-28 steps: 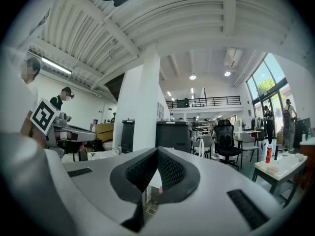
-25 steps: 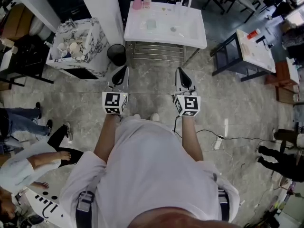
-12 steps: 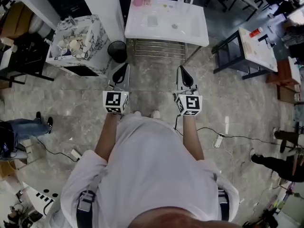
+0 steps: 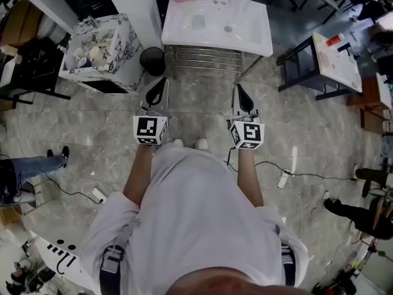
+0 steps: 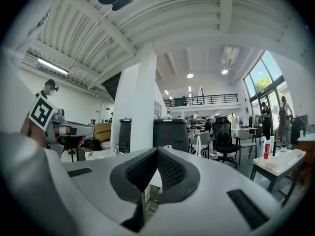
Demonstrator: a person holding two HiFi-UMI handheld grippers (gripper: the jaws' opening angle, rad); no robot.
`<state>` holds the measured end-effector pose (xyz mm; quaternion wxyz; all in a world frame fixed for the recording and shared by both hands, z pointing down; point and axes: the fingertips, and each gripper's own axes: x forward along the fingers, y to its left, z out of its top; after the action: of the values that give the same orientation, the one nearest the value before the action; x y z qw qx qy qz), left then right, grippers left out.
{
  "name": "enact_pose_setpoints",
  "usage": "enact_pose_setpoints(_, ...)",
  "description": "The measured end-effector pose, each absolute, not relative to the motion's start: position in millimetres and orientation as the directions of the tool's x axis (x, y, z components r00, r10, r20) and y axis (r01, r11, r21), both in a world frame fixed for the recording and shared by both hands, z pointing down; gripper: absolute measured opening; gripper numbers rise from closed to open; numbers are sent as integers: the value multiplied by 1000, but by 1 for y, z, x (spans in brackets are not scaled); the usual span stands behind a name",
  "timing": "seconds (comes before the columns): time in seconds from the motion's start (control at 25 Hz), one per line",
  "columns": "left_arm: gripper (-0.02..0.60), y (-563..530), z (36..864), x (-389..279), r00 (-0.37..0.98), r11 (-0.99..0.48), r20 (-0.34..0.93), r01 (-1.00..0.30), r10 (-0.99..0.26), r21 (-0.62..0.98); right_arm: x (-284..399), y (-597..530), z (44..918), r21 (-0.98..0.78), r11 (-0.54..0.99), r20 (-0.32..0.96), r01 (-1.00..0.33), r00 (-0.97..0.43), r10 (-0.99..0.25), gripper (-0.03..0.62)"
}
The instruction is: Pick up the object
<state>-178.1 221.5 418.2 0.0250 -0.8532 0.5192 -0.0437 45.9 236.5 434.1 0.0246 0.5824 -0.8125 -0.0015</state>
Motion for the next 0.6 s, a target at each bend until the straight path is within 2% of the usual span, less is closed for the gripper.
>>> enact_pose_setpoints(0.12, 20, 219, 421, -175, 461, -464, 57, -882, -886, -76, 54, 236, 438, 27, 315, 41, -949, -314, -949, 3)
enact_pose_setpoints(0.24, 147, 217, 422, -166, 485, -489, 66, -870, -872, -59, 63, 236, 441, 21, 312, 43, -950, -311, -949, 3)
enact_pose_setpoints(0.32, 203, 216, 421, -159, 500, -504, 70, -862, -863, -62, 68, 236, 442, 18, 312, 46, -950, -311, -949, 3)
enact_pose_setpoints(0.48, 358, 214, 420, -144, 521, -526, 75, -847, -850, -80, 77, 235, 446, 8, 315, 46, -949, -314, -948, 3)
enact_pose_setpoints(0.6, 438, 214, 418, -132, 529, -535, 80, -839, -845, -99, 86, 234, 448, -2, 319, 42, -948, -319, -947, 3)
